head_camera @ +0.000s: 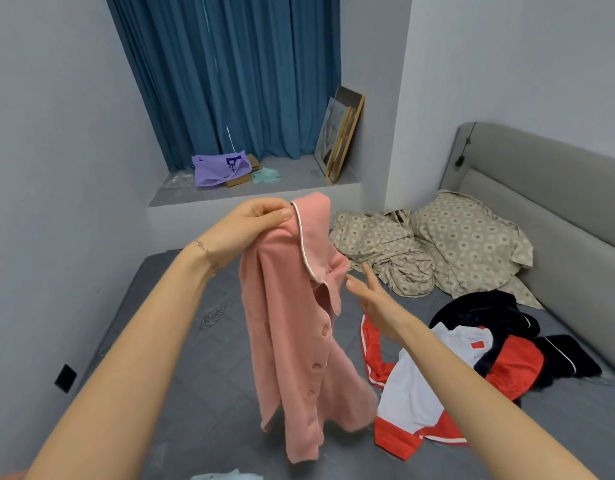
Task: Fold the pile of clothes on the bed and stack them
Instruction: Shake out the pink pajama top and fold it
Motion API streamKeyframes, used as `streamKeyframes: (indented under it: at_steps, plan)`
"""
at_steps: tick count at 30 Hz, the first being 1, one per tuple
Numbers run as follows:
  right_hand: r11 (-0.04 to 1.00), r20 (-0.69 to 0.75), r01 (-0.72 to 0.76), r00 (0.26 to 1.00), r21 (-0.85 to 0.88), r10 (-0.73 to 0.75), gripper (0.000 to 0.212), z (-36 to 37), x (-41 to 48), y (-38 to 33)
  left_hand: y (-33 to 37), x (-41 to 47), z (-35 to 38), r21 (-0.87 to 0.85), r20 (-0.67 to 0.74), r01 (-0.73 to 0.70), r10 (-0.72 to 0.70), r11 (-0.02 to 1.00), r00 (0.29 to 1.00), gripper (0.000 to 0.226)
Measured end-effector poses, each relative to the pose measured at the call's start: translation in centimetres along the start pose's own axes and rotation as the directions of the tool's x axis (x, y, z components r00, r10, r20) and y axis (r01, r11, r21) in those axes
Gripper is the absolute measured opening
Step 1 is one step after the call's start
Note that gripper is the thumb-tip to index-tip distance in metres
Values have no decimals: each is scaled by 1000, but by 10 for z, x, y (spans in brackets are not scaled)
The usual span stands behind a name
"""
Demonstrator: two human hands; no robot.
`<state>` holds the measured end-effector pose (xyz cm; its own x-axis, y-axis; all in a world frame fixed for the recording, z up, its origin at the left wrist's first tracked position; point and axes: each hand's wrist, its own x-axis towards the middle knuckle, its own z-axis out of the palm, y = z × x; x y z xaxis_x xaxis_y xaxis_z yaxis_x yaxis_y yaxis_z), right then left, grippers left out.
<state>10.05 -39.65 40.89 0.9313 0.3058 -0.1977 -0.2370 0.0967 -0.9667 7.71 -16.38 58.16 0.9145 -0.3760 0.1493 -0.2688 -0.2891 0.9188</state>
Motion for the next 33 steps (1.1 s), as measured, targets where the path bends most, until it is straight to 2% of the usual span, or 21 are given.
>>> streamKeyframes:
  at_steps: [3, 6, 11, 14, 17, 19, 20, 22, 24, 28, 33]
  plan:
    - [999, 78, -33, 996, -20, 34, 127, 4, 6, 9, -4, -1, -2, -6, -7, -3, 3, 1000, 1000, 17]
    - [997, 150, -67, 986, -41, 73, 102, 15, 9, 24, -8, -2, -4, -44, -19, -2, 1, 999, 1000, 20]
    - [999, 82, -7, 997, -52, 11, 80, 31, 10, 43, -17, -8, -10, -52, 30, -11, 13, 999, 999, 25]
    - [995, 53, 48, 998, -89, -44, 54, 34, 9, 44, -19, -15, -14, -103, 23, -11, 13, 995, 1000, 26]
    - [980, -136, 155, 976, -127, -172, 26, 33, 1, 44, -25, -20, -20, -80, -29, -16, 14, 997, 999, 24]
    - [960, -299, 247, 913, -133, -276, 12, 32, -9, 41, -33, -24, -22, 18, -127, 6, -3, 1000, 992, 23]
    - [943, -364, 294, 871, -156, -332, 10, 32, -16, 37, -38, -27, -21, 94, -178, 31, -14, 995, 984, 24]
    - [906, -452, 363, 786, -216, -422, 29, 30, -29, 33, -46, -35, -15, 223, -254, 87, -28, 971, 967, 24]
    - [879, -486, 388, 733, -276, -476, 42, 26, -42, 26, -53, -45, -5, 269, -330, 125, -31, 955, 944, 23]
    - [842, -469, 389, 704, -374, -534, 49, 23, -72, 6, -51, -62, 25, 340, -522, 199, 8, 919, 853, 25]
    - [810, -447, 407, 684, -423, -577, 51, 12, -112, -20, -36, -81, 68, 364, -650, 254, 49, 896, 758, 30]
